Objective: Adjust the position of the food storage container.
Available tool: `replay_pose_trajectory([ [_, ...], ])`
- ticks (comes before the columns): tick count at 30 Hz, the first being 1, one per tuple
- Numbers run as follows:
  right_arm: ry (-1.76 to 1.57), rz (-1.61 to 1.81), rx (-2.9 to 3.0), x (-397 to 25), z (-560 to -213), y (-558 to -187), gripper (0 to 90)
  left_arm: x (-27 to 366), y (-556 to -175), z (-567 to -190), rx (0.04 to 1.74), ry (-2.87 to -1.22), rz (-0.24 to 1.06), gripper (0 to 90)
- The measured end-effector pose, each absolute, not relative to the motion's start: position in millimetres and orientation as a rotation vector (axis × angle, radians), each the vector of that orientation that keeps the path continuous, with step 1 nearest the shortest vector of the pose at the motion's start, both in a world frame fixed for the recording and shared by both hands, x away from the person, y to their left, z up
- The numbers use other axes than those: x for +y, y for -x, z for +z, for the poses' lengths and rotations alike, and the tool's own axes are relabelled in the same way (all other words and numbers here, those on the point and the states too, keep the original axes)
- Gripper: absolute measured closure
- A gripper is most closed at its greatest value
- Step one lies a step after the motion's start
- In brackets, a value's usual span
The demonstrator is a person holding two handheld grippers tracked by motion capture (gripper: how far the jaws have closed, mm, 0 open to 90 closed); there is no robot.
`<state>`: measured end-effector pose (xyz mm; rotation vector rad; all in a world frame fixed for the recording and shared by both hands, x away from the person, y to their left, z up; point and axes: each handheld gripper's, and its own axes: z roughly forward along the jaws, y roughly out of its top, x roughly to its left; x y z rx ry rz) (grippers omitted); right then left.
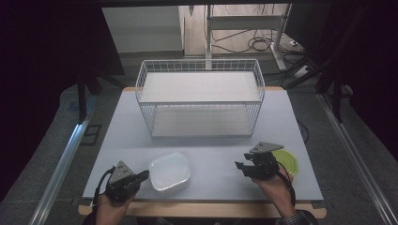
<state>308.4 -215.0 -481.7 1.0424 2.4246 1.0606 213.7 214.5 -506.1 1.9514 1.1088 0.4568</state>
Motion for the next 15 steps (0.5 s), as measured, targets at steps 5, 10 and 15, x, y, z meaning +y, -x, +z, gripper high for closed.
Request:
replay_pose_trajectory([
  [5,-1.04,1.071,2.444,-213.0,-482.9,-308.1,53.2,202.6,-222.5,-504.8,1.081,-1.972,0.451,89.7],
  [10,-1.044,1.094,2.463,-211.5,-482.5,-307.2,58.4,184.7,-238.6,-502.2,1.037,-2.013,0.454,89.6],
  [15,-1.063,1.111,2.482,-212.0,-483.4,-307.6,64.4,176.8,-244.6,-501.8,1.023,-2.02,0.449,89.6],
])
